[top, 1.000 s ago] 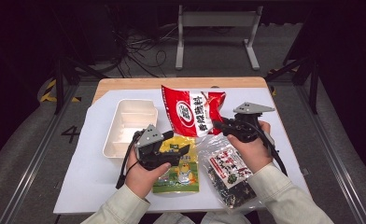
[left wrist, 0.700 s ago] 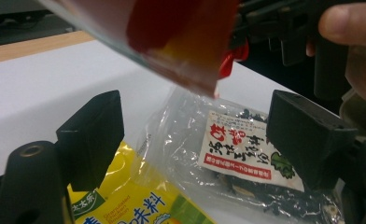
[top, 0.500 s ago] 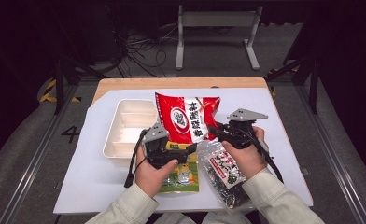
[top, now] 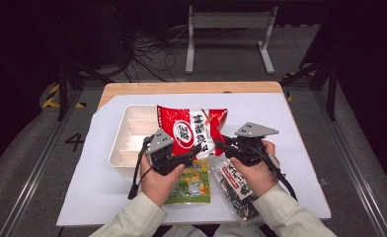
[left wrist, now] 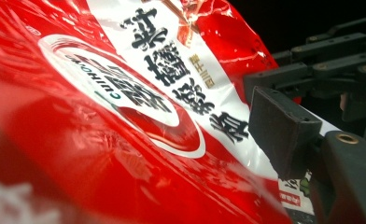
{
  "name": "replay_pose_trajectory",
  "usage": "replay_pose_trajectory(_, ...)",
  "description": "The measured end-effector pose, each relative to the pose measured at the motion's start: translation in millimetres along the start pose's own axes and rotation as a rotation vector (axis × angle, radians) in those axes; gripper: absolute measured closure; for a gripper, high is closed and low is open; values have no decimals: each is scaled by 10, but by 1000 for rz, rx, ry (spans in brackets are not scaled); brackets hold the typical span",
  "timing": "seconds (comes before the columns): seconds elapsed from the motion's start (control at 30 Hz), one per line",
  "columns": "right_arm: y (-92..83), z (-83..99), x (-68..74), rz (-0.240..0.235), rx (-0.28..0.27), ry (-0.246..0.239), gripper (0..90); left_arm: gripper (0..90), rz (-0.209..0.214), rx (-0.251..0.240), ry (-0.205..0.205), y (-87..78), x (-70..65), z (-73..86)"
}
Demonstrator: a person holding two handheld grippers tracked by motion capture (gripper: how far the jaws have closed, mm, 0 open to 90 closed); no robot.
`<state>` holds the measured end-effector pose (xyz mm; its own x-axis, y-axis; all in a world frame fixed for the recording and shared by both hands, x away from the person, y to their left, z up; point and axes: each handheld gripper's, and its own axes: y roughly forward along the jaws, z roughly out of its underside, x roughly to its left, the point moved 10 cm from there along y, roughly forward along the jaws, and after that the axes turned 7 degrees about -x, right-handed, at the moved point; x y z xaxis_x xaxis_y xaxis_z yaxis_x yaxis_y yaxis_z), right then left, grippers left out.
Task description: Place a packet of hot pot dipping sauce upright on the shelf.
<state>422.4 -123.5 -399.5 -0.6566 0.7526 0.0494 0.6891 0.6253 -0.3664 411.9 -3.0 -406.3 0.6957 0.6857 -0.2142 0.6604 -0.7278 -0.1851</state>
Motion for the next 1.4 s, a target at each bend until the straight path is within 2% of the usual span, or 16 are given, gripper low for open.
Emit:
replay_pose_trajectory(0.1,-20,-12,17,-6,-16,8,747,541,-3,4,11,-25,32,0)
replay_pose_trajectory(0.2,-30,0,53,-20,-19,11,746,728,10,1,20,-41,43,-8)
replay_pose_trajectory(0.27,-31,9,84,-28,-21,9,746,824,32,3,16,-59,27,-12)
replay_pose_trajectory(0.33,-32,14,117,-43,-27,4,744,888,37,1,31,-84,14,-31)
replay_pose_trajectory(0.53,-44,2,164,-76,-53,-7,702,900,31,-23,96,-170,-5,-148)
replay_pose_trajectory(0.57,-44,11,167,-80,-46,-8,695,900,31,-37,116,-201,6,-198)
replay_pose_trajectory(0.7,-41,82,151,-84,-7,-34,669,900,44,-51,140,-300,19,-319)
replay_pose_trajectory(0.77,-55,49,143,-100,-58,-31,659,900,53,-40,179,-319,17,-333)
replay_pose_trajectory(0.8,-62,42,136,-102,-63,-36,654,900,59,-35,197,-325,14,-335)
replay_pose_trajectory(1.0,-138,-9,79,-127,-82,-114,552,900,138,35,268,-384,-38,-351)
replay_pose_trajectory(1.1,-187,-24,57,-150,-76,-130,534,900,167,70,315,-415,-77,-354)
replay_pose_trajectory(1.17,-220,-33,47,-157,-77,-144,533,900,192,85,314,-433,-97,-353)
replay_pose_trajectory(1.23,-262,-47,43,-162,-78,-160,523,900,196,99,337,-450,-82,-355)
replay_pose_trajectory(1.3,-290,-65,32,-170,-79,-181,492,900,241,122,346,-465,-95,-335)
replay_pose_trajectory(1.33,-302,-72,31,-181,-75,-187,471,900,249,124,348,-466,-97,-330)
replay_pose_trajectory(1.4,-306,-70,38,-200,-65,-196,459,900,287,137,341,-463,-128,-300)
